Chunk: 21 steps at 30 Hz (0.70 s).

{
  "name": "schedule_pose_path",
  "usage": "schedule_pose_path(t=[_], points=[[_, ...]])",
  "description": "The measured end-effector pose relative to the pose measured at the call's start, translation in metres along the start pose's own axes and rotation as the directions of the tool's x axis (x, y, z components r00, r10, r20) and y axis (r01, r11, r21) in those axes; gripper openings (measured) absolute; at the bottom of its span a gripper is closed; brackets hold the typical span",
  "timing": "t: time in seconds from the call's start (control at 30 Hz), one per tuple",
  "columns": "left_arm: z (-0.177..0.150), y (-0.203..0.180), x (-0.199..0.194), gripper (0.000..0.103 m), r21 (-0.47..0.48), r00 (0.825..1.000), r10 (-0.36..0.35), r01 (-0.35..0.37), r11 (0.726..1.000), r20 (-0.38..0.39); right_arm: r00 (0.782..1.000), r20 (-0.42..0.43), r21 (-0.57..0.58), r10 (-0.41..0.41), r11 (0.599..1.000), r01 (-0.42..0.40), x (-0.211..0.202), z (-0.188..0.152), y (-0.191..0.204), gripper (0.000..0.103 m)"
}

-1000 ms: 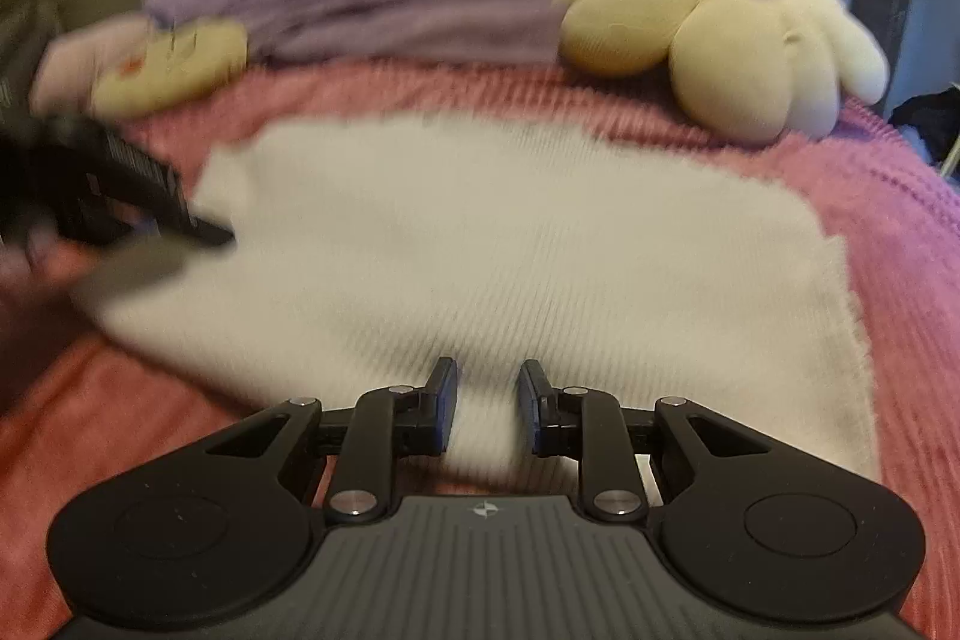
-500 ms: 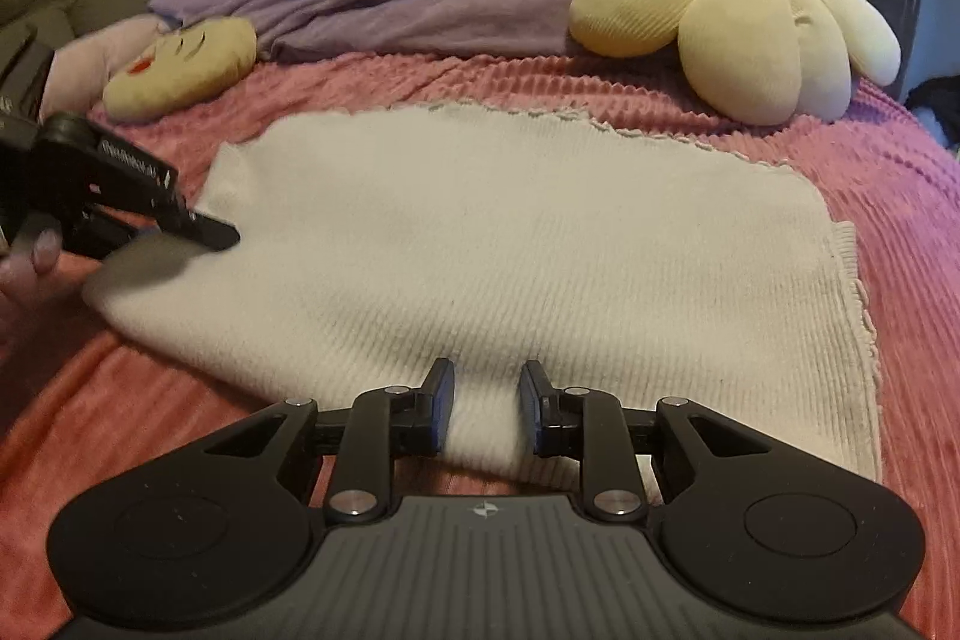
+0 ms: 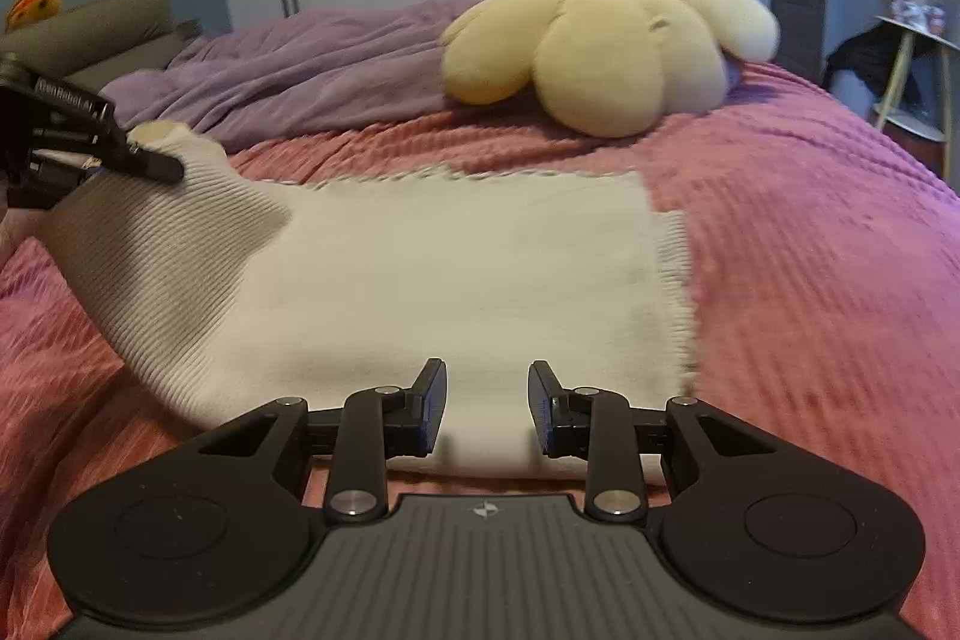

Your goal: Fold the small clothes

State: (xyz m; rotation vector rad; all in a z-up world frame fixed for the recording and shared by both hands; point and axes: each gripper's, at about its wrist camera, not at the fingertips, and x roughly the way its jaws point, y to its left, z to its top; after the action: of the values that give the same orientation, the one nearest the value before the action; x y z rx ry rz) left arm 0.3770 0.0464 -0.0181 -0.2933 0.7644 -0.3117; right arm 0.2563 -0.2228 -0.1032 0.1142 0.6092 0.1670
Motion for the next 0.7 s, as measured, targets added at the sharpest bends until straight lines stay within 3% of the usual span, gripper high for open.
schedule_pose_path(t=[0.1, 0.17, 0.23, 0.27, 0.37, 0.47, 0.6, 0.7], points=[[-0.014, -0.043, 0.033, 0.022, 0.074, 0.999, -0.017, 0.020, 0.997, -0.043, 1.000, 0.006, 0.025, -0.024, 0.999, 0.024, -0.004, -0.001, -0.013, 0.029], [-0.030, -0.061, 0.056, 0.031, 0.101, 0.995, -0.034, 0.043, 0.994, -0.094, 0.999, 0.001, 0.039, -0.033, 0.999, 0.033, -0.005, -0.002, -0.021, 0.029], [-0.046, -0.069, 0.076, 0.047, 0.112, 0.986, -0.047, 0.065, 0.992, -0.163, 0.999, -0.005, 0.048, -0.042, 0.998, 0.042, -0.006, -0.004, -0.027, 0.029], [-0.053, -0.070, 0.080, 0.047, 0.113, 0.984, -0.034, 0.054, 0.992, -0.173, 0.999, -0.009, 0.049, -0.043, 0.998, 0.043, -0.007, -0.005, -0.030, 0.029], [-0.060, -0.070, 0.059, 0.054, 0.155, 0.993, -0.014, 0.032, 0.987, -0.120, 0.999, -0.013, 0.036, -0.042, 0.998, 0.042, -0.010, -0.006, -0.036, 0.031], [-0.061, -0.059, 0.024, 0.061, 0.124, 0.999, -0.018, 0.024, 0.992, -0.050, 0.999, -0.009, 0.028, -0.046, 0.999, 0.046, -0.010, -0.007, -0.040, 0.032], [-0.058, -0.033, 0.005, 0.063, 0.083, 0.989, 0.143, -0.145, 0.986, 0.029, 0.999, -0.006, 0.050, -0.032, 0.998, 0.032, -0.004, -0.004, -0.037, 0.032], [-0.061, -0.016, 0.017, 0.062, 0.039, 0.974, 0.226, -0.225, 0.974, -0.027, 1.000, 0.005, 0.047, -0.007, 0.999, 0.007, 0.001, 0.002, -0.026, 0.032]])
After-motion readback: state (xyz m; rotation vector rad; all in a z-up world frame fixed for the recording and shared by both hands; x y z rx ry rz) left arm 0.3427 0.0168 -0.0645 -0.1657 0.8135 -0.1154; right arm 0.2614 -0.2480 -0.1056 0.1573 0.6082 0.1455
